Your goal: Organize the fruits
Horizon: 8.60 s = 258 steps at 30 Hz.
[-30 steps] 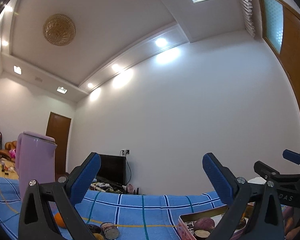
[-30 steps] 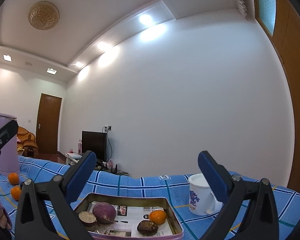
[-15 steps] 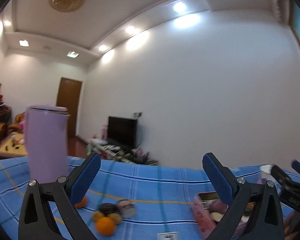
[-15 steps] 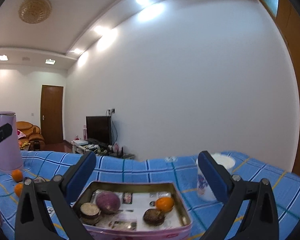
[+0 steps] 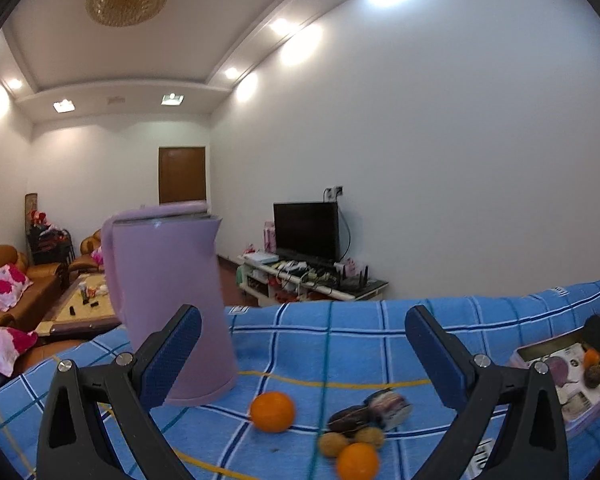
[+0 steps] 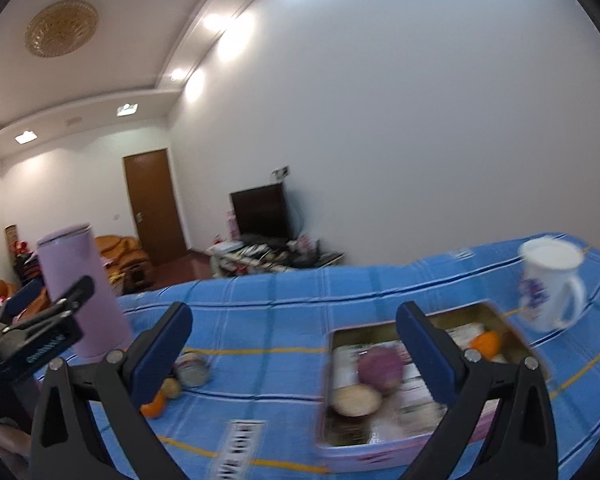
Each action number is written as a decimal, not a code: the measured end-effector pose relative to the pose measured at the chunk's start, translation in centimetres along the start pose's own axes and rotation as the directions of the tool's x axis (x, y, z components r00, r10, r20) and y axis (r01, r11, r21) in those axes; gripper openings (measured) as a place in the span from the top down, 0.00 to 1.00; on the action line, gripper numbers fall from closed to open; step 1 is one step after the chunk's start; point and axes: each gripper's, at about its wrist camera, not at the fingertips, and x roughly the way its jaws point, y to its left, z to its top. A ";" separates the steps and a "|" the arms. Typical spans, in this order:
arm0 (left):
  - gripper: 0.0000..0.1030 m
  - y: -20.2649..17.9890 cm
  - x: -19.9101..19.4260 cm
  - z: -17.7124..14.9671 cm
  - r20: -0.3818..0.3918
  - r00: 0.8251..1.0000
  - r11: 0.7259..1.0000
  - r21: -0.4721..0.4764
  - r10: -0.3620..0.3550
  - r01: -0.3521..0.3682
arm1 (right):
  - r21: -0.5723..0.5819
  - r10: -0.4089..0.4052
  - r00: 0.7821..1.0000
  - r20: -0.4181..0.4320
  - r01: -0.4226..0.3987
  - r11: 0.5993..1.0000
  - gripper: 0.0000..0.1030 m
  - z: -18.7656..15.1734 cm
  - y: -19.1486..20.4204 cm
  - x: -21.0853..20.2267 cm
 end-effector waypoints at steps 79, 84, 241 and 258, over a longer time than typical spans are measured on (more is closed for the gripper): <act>0.44 3.5 15.1 -6.8 -0.659 0.743 0.982 0.042 -0.113 0.187 | 0.002 0.246 0.830 -0.501 -0.283 0.959 0.62 -6.2 8.3 8.7; 0.52 4.0 14.0 -6.3 -0.638 0.756 0.982 0.003 -0.145 0.191 | -0.011 0.225 0.852 -0.473 -0.261 0.965 0.62 -5.9 7.8 8.2; 0.06 -23.2 -5.6 -2.2 -0.060 0.992 0.975 0.186 -0.115 0.125 | 0.104 -0.330 0.941 0.079 0.322 0.941 0.00 1.8 -19.1 -2.7; 0.01 -20.8 -5.0 -2.3 -0.083 0.996 0.997 0.069 -0.038 0.044 | 0.029 -0.361 0.911 0.197 0.363 0.931 0.00 1.4 -16.6 -5.3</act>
